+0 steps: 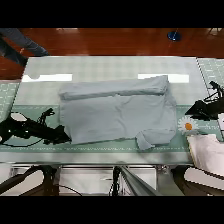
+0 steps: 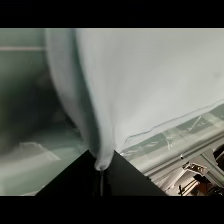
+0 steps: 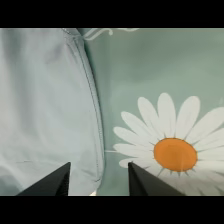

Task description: Fold the shirts.

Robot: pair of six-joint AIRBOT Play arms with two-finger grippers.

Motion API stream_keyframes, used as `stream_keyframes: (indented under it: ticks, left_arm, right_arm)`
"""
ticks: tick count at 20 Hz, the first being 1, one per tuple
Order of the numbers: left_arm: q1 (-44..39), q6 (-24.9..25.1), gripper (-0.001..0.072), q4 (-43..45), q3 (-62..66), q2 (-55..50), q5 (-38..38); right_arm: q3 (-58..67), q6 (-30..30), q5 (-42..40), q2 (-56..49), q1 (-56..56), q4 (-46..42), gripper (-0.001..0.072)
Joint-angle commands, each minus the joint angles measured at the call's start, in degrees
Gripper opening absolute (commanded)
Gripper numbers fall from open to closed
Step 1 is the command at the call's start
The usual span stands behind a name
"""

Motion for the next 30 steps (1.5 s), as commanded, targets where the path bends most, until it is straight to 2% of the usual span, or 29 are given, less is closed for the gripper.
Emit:
stream_keyframes:
  ticks: [1,4,6,8,11,18,21,25,26,27,28,29,30]
  left_arm:
    - [-3.4,-1.6,0.0025,0.8,0.0,-2.2,2.9]
    - [-3.4,-1.4,0.0025,1.1,0.0,-2.1,2.8]
    - [-3.4,-0.7,0.0025,1.1,0.0,-2.1,2.8]
    - [-3.4,-0.5,0.0025,1.2,0.0,-2.1,2.8]
    - [-3.4,0.5,0.0025,1.2,0.0,-2.1,2.6]
    - [-3.3,1.0,0.0025,2.0,0.0,-2.1,2.7]
    - [-3.3,1.2,0.0025,2.0,0.0,-2.1,2.6]
    - [-3.3,1.2,0.0025,2.0,0.0,-2.1,2.5]
    - [-3.3,1.2,0.0025,2.0,0.0,-2.1,2.2]
    - [-3.3,1.7,0.0025,2.0,0.0,-2.1,2.0]
    - [-3.3,2.0,0.0025,2.0,0.0,-2.1,1.7]
    - [-3.3,2.0,0.0025,2.3,0.0,-2.1,1.6]
    - [-3.3,2.0,0.0025,2.6,0.0,-2.1,1.5]
  right_arm:
    - [0.0,0.2,-1.1,3.1,0.0,-0.5,0.0417]
    - [-0.1,1.8,1.6,4.3,0.0,-4.2,0.0427]
    - [-1.7,1.5,3.6,4.4,-0.5,-2.5,0.0559]
    - [-5.0,0.2,5.5,4.4,-1.6,1.7,0.0559]
    - [-11.0,0.0,4.7,5.6,-2.4,0.4,0.0557]
    - [-20.6,-1.2,-3.9,7.6,-2.4,0.1,0.0535]
    - [-24.4,-2.1,-7.0,7.6,-2.4,3.3,0.0533]
    - [-26.6,-1.7,-12.6,7.6,3.7,6.4,0.0504]
    - [-26.6,-0.6,-14.1,7.6,6.1,6.3,0.0477]
    - [-26.6,0.9,-15.7,7.6,8.5,6.2,0.0417]
    - [-26.6,2.2,-16.6,7.6,10.5,5.7,0.0259]
    - [-26.6,3.4,-16.7,7.6,11.8,5.0,0.0059]
    - [-26.4,4.2,-16.1,8.0,12.3,4.9,0.0023]
